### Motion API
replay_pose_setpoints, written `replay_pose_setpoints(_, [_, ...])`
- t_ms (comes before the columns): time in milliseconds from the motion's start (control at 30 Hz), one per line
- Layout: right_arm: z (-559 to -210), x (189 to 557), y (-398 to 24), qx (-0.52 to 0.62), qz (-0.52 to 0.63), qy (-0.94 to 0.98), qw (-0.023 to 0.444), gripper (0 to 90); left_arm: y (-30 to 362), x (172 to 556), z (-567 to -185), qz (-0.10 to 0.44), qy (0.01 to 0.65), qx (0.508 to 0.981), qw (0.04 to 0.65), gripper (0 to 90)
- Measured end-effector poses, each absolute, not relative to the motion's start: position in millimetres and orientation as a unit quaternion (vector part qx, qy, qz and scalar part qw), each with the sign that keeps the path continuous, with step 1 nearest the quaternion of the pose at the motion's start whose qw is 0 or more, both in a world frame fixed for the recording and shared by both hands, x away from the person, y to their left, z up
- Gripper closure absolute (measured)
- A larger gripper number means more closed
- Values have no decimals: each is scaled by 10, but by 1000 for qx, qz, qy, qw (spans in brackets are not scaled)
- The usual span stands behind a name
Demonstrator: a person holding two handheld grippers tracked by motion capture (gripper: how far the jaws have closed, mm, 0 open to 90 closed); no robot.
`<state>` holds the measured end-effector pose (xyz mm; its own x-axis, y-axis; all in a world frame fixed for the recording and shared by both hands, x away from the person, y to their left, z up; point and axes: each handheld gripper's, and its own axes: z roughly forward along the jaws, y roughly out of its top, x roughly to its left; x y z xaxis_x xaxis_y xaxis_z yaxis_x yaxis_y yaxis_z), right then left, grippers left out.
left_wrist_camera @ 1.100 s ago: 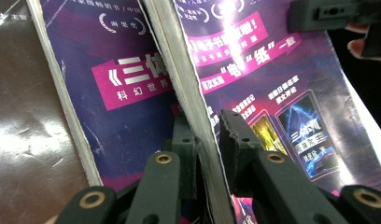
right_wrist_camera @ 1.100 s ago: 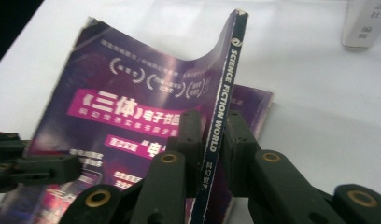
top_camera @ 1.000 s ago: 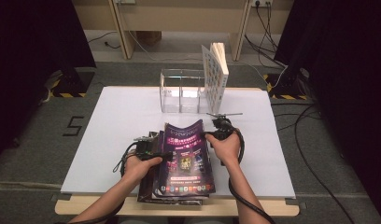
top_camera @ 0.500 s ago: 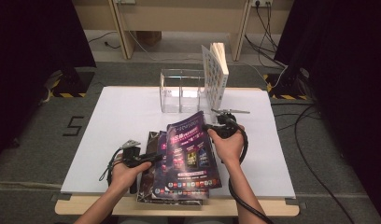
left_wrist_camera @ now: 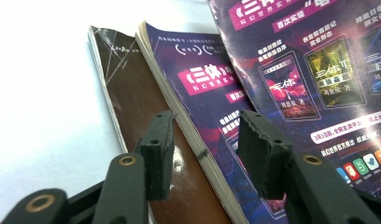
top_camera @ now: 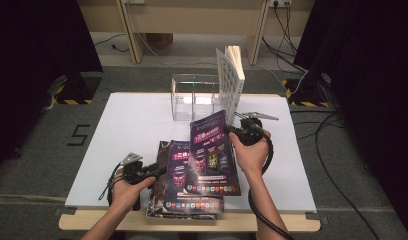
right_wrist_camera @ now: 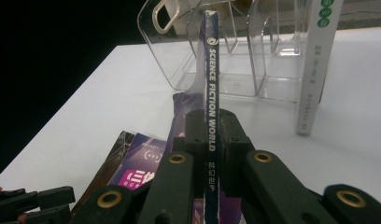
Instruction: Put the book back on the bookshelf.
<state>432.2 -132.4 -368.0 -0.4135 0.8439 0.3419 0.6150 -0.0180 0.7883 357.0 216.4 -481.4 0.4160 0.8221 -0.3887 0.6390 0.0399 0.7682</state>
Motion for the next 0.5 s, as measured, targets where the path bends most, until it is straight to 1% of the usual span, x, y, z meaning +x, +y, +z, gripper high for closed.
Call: replay_pose_setpoints(500, [-3485,4321,-1332,522,489,682,154,846,2183,3568,-4805,99,532,686,486,522])
